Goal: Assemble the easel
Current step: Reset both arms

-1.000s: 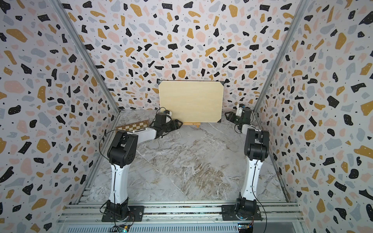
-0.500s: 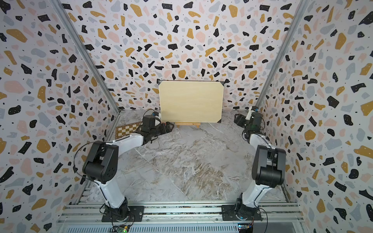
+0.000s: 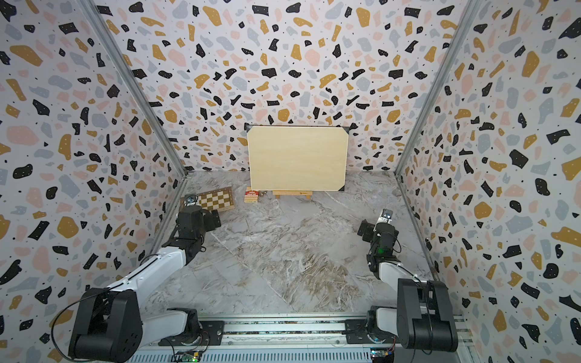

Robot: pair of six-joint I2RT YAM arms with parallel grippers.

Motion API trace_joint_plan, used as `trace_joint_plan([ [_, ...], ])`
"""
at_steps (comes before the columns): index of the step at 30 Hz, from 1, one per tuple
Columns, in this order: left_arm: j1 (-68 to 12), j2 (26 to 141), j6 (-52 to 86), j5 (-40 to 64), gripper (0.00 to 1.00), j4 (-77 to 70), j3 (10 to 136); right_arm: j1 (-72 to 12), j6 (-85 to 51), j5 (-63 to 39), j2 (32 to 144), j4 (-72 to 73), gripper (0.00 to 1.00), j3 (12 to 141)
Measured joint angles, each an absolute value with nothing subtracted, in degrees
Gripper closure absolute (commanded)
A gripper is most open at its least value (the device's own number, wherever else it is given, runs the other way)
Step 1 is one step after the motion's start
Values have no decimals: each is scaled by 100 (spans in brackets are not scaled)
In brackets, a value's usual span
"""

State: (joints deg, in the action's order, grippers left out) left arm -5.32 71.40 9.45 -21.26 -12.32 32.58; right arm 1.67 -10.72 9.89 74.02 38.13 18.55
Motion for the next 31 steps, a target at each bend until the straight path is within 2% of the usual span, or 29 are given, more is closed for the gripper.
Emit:
trace_joint_plan([
  [5,-285,7231,663,-1848,1,-1518,2829,75,-604,390,8049,4772,0,1704],
  [10,-130,6834,506,-1319,1,-2895,2115,-609,23,95,8311,6449,0,943],
  [13,-84,6967,416,-985,1,-3457,1605,-558,71,62,8495,6482,0,1031],
  [19,-75,7920,357,-746,1,-4429,1527,-440,69,167,8514,6683,0,1201],
  [31,-75,8097,362,-781,1,-4501,1732,-438,71,143,8519,6689,0,1227],
])
